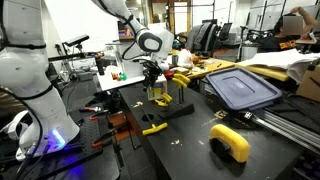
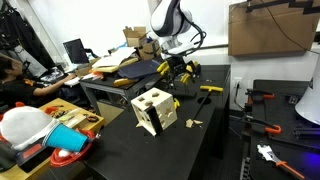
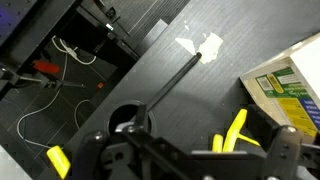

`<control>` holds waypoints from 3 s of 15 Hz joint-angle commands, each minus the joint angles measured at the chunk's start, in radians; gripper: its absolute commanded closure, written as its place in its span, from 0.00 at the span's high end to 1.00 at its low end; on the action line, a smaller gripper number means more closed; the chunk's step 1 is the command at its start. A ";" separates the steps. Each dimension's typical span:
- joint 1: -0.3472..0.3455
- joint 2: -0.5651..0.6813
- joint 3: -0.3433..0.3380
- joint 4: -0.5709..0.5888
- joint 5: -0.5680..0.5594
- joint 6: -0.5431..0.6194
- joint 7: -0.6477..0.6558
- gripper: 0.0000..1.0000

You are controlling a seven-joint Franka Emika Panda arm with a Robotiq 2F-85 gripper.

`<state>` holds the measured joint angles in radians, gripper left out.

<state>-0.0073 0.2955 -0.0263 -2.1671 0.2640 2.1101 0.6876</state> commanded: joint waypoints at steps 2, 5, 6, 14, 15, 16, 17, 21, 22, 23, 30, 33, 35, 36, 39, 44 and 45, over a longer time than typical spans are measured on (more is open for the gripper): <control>0.015 0.069 -0.019 0.040 0.032 0.053 0.086 1.00; 0.020 0.105 -0.021 0.047 0.036 0.095 0.137 1.00; 0.020 0.116 -0.020 0.051 0.042 0.104 0.151 1.00; 0.029 0.159 -0.023 0.067 0.056 0.170 0.238 1.00; 0.030 0.161 -0.024 0.068 0.054 0.178 0.248 1.00; 0.031 0.166 -0.026 0.068 0.049 0.191 0.256 1.00; 0.032 0.169 -0.028 0.069 0.047 0.196 0.260 1.00; 0.039 0.186 -0.036 0.068 0.032 0.225 0.257 1.00; 0.041 0.190 -0.039 0.068 0.027 0.231 0.258 1.00; 0.044 0.194 -0.043 0.066 0.020 0.242 0.261 1.00; 0.076 0.223 -0.067 0.063 -0.025 0.316 0.267 1.00; 0.086 0.231 -0.075 0.061 -0.042 0.340 0.270 1.00; 0.093 0.238 -0.082 0.061 -0.052 0.359 0.275 1.00; 0.099 0.243 -0.087 0.062 -0.056 0.368 0.279 1.00; 0.113 0.253 -0.100 0.062 -0.077 0.392 0.303 1.00; 0.133 0.265 -0.120 0.062 -0.118 0.427 0.357 1.00; 0.135 0.265 -0.123 0.060 -0.122 0.434 0.364 1.00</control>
<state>0.1046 0.5553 -0.1271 -2.1098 0.1677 2.5150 1.0004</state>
